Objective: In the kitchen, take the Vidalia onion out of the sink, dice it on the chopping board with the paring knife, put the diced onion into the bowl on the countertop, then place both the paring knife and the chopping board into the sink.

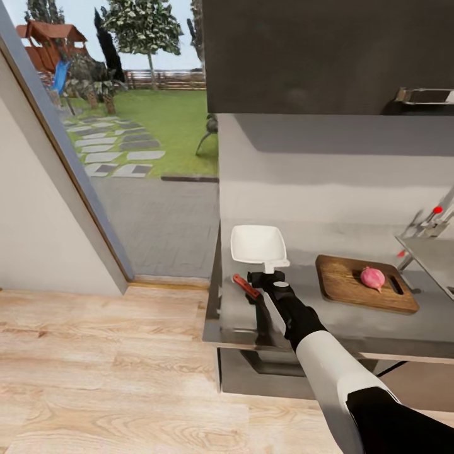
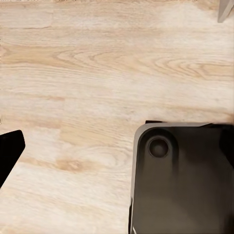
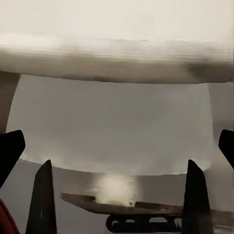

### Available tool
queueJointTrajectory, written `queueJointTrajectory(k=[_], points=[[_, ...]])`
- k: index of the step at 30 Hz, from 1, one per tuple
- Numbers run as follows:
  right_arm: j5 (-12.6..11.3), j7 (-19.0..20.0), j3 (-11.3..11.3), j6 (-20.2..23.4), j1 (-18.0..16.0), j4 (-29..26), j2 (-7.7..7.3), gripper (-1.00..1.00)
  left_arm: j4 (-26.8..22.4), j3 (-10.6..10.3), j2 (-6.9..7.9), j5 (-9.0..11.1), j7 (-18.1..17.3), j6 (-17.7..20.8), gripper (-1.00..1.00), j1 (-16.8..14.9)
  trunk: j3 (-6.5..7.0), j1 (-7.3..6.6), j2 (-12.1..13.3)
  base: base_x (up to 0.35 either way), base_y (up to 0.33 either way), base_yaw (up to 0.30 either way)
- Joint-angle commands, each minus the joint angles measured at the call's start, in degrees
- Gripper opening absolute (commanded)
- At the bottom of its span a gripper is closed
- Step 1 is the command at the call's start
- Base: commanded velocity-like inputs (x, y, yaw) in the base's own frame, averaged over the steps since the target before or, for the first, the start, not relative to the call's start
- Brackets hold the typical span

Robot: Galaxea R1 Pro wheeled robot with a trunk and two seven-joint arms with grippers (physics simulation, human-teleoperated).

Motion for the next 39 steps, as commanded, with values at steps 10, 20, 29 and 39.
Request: queueJointTrajectory(k=[10,20,29,39], points=[[-0.1,-0.4,0.2,0.4,0.0,-0.1,0.00,1.00,-0.1,-0.5,0.09,0.6,0.3,-0.1,1.00,0.0,-0.97,0.05,-0.1,0.014,0.011,0.000],[-0.1,-0.4,0.2,0.4,0.0,-0.1,0.00,1.00,-0.1,-0.5,0.09,0.6,0.3,-0.1,1.00,0.0,-1.03,0.05,-0.1,0.000,0.000,0.000],[0.0,-0.4,0.3,0.3,0.0,0.0,0.00,1.00,-0.1,-0.5,0.09,0.6,0.3,-0.1,1.00,0.0,-1.03,0.05,-0.1,0.000,0.000,0.000],[0.1,-0.3,0.2,0.3,0.0,0.0,0.00,1.00,-0.2,-0.5,0.09,0.6,0.3,-0.1,1.00,0.0,-1.03,0.05,-0.1,0.093,0.066,0.000]])
